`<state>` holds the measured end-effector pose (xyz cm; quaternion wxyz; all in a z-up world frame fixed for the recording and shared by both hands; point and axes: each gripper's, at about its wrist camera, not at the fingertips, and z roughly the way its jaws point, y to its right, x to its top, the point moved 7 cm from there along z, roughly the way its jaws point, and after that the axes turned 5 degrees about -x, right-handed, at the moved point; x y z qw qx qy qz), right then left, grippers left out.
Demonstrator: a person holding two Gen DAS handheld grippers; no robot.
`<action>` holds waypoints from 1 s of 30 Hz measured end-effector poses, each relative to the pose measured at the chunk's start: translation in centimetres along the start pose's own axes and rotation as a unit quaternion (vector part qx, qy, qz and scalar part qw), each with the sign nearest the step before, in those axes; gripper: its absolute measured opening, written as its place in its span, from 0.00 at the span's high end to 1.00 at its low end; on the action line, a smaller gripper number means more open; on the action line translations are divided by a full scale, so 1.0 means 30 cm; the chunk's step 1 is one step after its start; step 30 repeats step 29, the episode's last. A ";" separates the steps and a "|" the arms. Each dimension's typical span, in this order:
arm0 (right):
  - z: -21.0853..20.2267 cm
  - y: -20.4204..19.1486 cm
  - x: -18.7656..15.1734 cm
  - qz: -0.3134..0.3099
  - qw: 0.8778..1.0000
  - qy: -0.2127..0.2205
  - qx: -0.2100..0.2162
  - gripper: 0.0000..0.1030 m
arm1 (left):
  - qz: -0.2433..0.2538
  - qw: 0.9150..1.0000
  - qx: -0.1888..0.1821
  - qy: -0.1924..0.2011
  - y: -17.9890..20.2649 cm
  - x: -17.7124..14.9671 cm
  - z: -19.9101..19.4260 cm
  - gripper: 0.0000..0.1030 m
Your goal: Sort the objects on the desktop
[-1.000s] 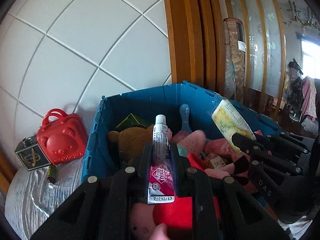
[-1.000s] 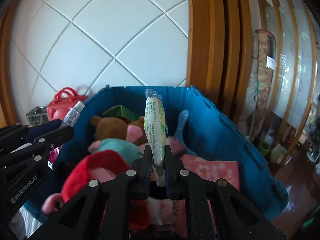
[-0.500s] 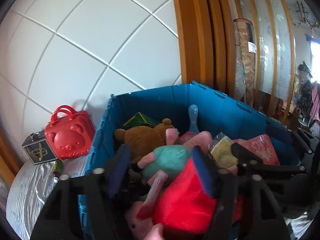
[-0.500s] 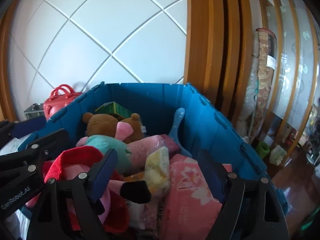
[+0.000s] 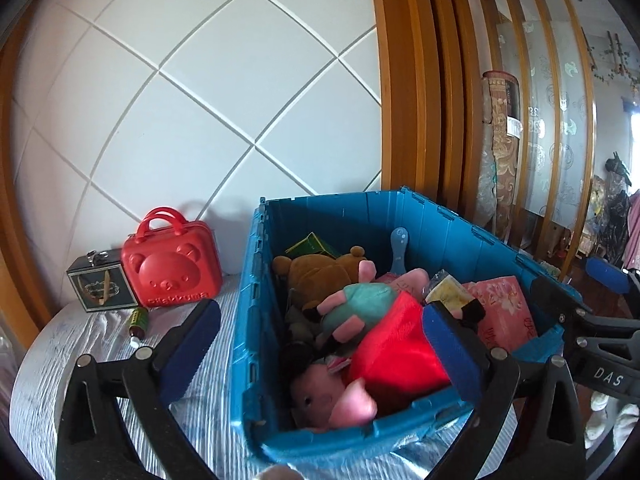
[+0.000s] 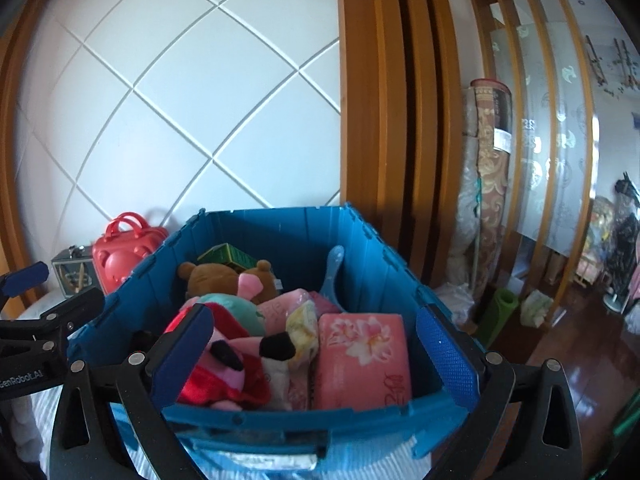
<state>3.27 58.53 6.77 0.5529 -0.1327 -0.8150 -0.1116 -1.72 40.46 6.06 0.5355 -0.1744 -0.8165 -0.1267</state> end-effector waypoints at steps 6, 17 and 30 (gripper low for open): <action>-0.108 -0.037 -0.028 -0.009 1.000 -0.006 -0.011 0.00 | -0.008 1.000 -0.020 -0.020 -0.020 -0.033 -0.070 0.01; -0.226 -0.023 -0.084 -0.004 0.999 -0.025 -0.040 0.00 | -0.003 0.998 -0.052 -0.020 -0.007 -0.074 -0.191 0.01; -0.323 -0.035 -0.131 -0.008 0.998 -0.029 -0.050 0.00 | -0.004 0.998 -0.069 -0.007 0.007 -0.104 -0.289 0.01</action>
